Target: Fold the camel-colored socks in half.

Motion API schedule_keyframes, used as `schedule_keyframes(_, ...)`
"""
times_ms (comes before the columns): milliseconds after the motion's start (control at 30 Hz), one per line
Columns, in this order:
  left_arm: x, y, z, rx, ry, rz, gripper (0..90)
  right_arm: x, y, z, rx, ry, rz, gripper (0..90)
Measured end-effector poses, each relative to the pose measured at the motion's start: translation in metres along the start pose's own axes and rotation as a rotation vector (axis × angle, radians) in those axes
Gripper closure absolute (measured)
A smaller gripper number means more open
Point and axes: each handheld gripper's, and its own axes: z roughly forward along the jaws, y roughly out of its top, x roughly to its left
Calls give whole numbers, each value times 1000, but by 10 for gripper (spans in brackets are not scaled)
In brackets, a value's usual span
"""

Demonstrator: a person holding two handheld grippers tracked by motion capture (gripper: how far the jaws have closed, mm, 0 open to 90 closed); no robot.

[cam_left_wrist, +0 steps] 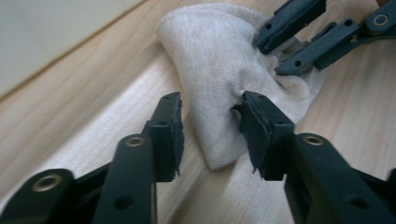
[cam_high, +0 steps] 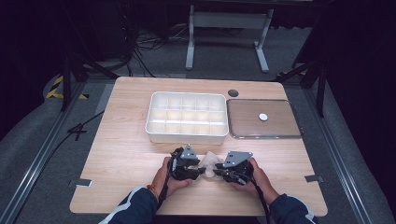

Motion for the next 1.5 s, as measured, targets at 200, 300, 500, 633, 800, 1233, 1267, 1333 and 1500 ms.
schedule_keyframes(200,1,0,-1,7,-38,-6,687,1,9,-9,-64,-21,41,750)
schedule_keyframes(300,1,1,0,10,-46,11,747,6,9,-1,-16,-29,17,761)
schedule_keyframes(500,-7,1,-3,8,-1,55,795,1,6,5,1,-22,53,770)
schedule_keyframes(633,-13,3,-12,-78,5,50,809,2,10,7,20,-25,41,774)
schedule_keyframes(800,-18,7,-16,-120,13,60,819,2,16,14,13,-24,30,776)
schedule_keyframes(1233,-11,8,-22,-106,36,68,827,1,21,11,-49,-110,72,625)
schedule_keyframes(1267,-11,8,-23,-109,38,70,827,-1,20,7,-63,-122,76,655)
schedule_keyframes(1333,-10,8,-23,-115,40,60,827,-4,18,3,-58,-109,95,695)
schedule_keyframes(1500,-15,10,-21,-113,41,97,825,2,13,10,-16,-77,30,779)
